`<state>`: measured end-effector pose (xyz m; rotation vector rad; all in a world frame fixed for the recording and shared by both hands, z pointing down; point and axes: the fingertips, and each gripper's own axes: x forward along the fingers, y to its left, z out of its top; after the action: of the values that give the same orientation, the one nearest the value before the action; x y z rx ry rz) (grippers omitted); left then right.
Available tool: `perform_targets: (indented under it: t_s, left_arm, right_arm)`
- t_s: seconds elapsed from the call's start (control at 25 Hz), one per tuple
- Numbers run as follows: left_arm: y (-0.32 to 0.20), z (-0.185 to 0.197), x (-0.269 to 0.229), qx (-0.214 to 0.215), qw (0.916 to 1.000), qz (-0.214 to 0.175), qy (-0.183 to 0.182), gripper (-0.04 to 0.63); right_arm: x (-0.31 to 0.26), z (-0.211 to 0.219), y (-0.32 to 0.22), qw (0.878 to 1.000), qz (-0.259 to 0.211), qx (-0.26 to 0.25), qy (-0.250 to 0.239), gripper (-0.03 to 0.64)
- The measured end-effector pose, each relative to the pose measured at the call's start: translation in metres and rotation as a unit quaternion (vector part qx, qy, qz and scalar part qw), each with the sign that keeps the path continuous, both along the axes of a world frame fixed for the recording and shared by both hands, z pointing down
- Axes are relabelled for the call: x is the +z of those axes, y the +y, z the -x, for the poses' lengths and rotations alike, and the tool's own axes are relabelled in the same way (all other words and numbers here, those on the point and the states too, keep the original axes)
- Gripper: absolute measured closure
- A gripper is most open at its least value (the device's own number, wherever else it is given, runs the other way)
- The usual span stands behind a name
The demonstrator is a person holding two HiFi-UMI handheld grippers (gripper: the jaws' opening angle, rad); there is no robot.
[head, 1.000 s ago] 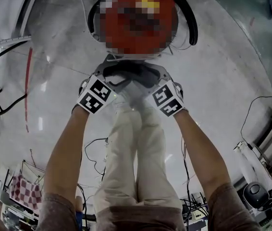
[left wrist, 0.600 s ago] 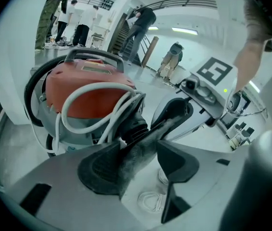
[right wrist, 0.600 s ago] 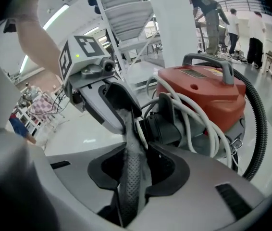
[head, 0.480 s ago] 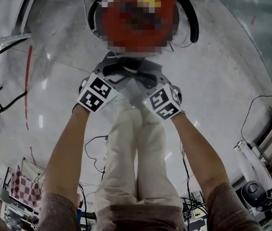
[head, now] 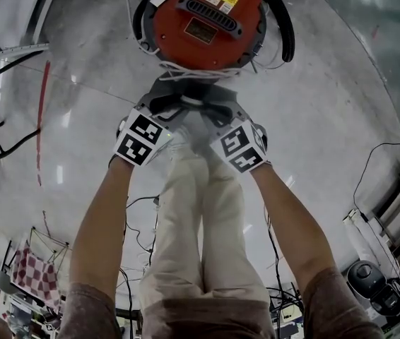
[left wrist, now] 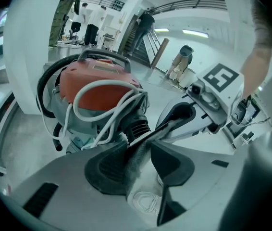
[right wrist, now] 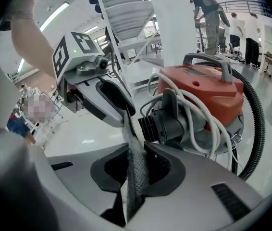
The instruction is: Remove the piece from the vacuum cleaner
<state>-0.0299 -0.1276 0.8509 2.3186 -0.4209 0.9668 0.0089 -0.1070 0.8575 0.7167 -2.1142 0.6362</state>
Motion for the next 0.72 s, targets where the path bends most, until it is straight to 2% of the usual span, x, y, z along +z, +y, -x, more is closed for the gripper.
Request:
perform_targets:
  t_s: [0.44,0.6,0.72]
  left_arm:
    - [0.004,0.005,-0.001,-0.030,0.9995,-0.001,-0.005,0.449]
    - [0.010,0.006,-0.003,-0.057,0.9983,0.012,-0.001,0.449]
    - [0.010,0.007,-0.002,-0.055,0.9983,0.015,-0.009,0.449]
  right_arm:
    - [0.001,0.002,0.004,1.000,0.007,0.004,-0.016,0.574]
    - [0.001,0.000,0.008,1.000,0.018,0.005,-0.020,0.571]
    - [0.002,0.002,0.009,1.000,0.020,0.002,-0.020,0.569]
